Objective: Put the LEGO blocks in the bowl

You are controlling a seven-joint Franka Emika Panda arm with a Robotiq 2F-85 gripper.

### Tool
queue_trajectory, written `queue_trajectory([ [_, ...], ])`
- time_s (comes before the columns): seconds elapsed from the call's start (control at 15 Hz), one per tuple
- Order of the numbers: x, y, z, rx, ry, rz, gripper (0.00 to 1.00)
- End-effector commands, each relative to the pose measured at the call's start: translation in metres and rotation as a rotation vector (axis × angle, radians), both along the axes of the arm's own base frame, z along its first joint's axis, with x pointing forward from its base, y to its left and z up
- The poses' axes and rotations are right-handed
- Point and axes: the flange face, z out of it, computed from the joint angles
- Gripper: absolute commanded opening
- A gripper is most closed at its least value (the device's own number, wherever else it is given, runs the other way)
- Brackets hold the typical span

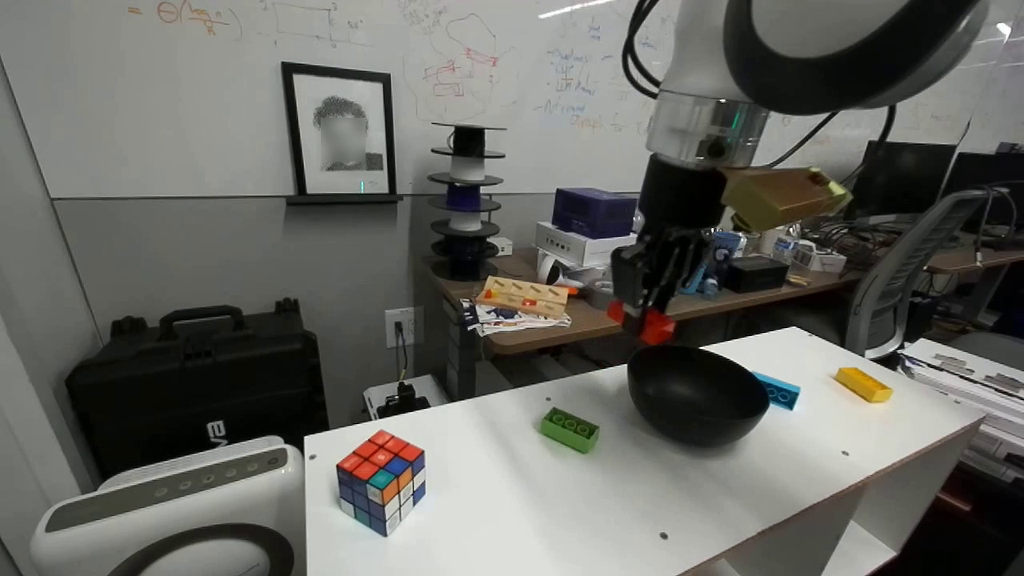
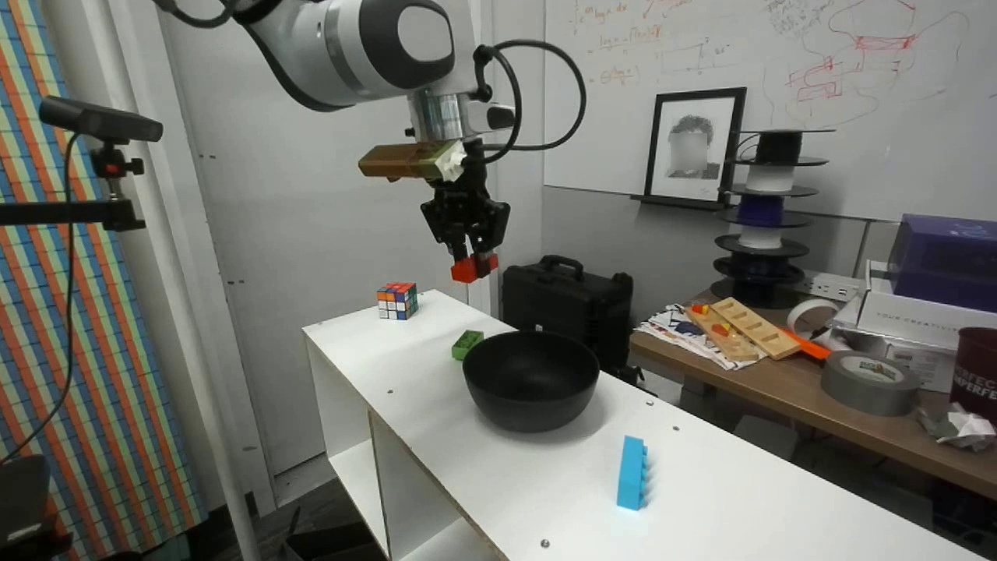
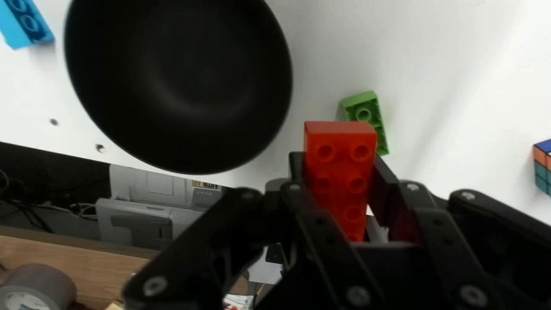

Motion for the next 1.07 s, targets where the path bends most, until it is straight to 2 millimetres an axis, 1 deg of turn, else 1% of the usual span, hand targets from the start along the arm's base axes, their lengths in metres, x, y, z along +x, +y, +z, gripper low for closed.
queue_trajectory([
  [0.0,-0.014,-0.038,-0.003,-0.001,0.048,-0.042,0.14],
  [0.13,-0.017,-0.054,-0.018,-0.013,0.087,-0.054,0.14],
  [0.27,-0.020,-0.065,-0.032,-0.044,0.108,-0.056,0.14],
  [0.4,-0.019,-0.071,-0.039,-0.075,0.086,-0.057,0.11],
  [0.47,-0.018,-0.073,-0.042,-0.090,0.083,-0.052,0.12],
  [0.53,-0.017,-0.074,-0.042,-0.106,0.062,-0.047,0.61],
  [0.6,-0.015,-0.074,-0.041,-0.123,0.043,-0.041,0.62],
  [0.67,-0.014,-0.073,-0.038,-0.136,0.021,-0.036,0.66],
  [0.73,-0.012,-0.072,-0.036,-0.147,-0.002,-0.031,0.76],
  [0.87,-0.009,-0.063,-0.030,-0.159,-0.041,-0.018,0.92],
  [0.93,-0.009,-0.052,-0.026,-0.148,-0.054,0.004,0.99],
  [1.0,-0.008,-0.044,-0.025,-0.140,-0.062,0.020,1.00],
])
